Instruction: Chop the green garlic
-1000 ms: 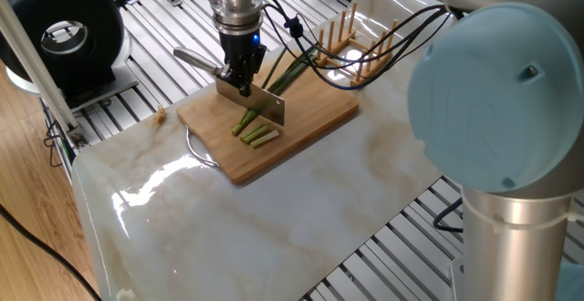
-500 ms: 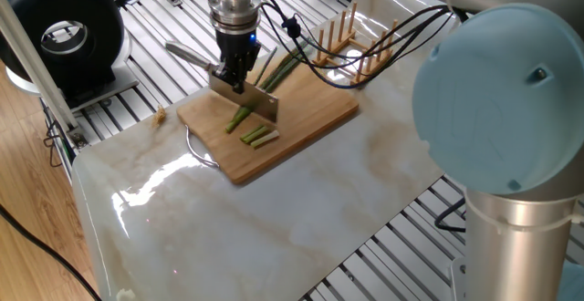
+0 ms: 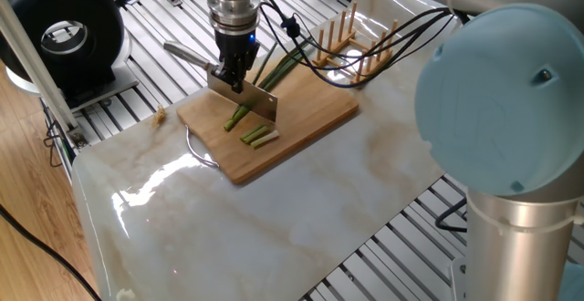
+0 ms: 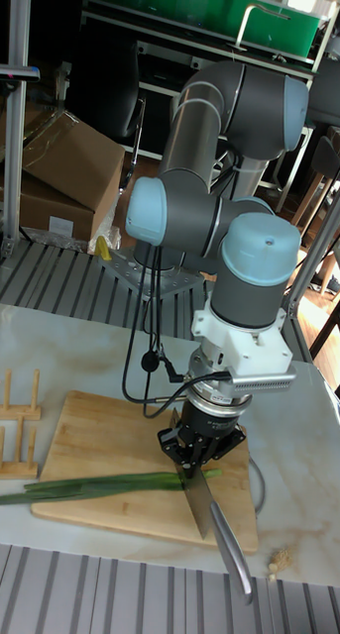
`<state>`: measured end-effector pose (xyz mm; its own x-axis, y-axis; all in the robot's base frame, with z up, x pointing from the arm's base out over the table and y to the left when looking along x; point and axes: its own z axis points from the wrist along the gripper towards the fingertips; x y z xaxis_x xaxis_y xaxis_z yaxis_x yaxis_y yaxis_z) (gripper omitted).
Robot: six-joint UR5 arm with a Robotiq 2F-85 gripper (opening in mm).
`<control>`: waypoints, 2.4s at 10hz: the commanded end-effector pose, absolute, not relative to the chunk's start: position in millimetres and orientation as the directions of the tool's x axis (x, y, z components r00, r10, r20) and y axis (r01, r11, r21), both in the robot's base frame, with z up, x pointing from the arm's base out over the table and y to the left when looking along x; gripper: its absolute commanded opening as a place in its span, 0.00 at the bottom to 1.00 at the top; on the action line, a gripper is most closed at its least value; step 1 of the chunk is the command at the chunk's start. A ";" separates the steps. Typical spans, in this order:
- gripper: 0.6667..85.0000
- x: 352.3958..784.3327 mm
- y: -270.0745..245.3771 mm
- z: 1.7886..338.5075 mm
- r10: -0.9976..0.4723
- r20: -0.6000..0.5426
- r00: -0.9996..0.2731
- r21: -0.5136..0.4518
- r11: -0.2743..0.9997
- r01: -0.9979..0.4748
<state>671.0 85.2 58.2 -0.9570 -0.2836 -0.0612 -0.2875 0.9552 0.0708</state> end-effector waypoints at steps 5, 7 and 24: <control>0.01 659.9 79.8 57.5 -0.282 -0.030 -0.959 0.075 0.956 -0.284; 0.01 655.5 79.2 62.6 -0.289 0.000 -0.957 0.080 0.954 -0.288; 0.01 646.0 79.7 58.2 -0.307 0.005 -0.952 0.089 0.948 -0.305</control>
